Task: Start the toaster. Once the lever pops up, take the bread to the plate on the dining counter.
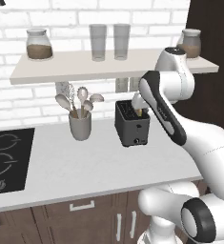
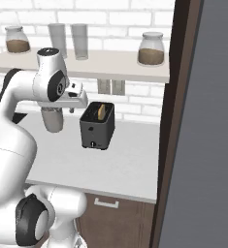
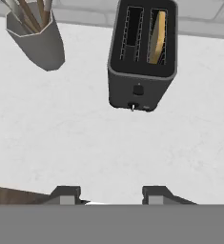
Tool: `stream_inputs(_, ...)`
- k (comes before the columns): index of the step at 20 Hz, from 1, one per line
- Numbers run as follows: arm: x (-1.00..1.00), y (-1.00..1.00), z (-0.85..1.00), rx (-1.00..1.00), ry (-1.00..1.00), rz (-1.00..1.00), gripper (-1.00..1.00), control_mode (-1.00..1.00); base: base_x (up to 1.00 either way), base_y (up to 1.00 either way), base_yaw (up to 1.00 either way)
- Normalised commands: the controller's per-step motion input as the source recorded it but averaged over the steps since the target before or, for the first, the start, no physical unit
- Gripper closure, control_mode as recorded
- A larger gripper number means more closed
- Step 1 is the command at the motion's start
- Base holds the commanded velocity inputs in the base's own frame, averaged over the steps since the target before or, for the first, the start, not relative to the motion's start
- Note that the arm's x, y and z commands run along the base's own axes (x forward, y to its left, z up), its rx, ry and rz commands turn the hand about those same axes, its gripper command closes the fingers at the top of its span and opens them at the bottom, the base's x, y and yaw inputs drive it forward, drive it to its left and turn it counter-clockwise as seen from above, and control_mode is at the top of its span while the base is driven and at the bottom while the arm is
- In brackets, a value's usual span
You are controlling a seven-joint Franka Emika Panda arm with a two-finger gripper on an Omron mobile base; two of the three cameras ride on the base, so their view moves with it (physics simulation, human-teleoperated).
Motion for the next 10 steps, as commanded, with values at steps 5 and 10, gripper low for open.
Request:
stream_inputs(5,0.09,-0.03,-0.11,0.00,-0.03,0.00,-1.00,-1.00,0.00,0.00,0.00)
stream_inputs(10,0.02,-0.33,-0.35,0.02,-0.03,0.00,-1.00,-1.00,0.00,0.00,0.00)
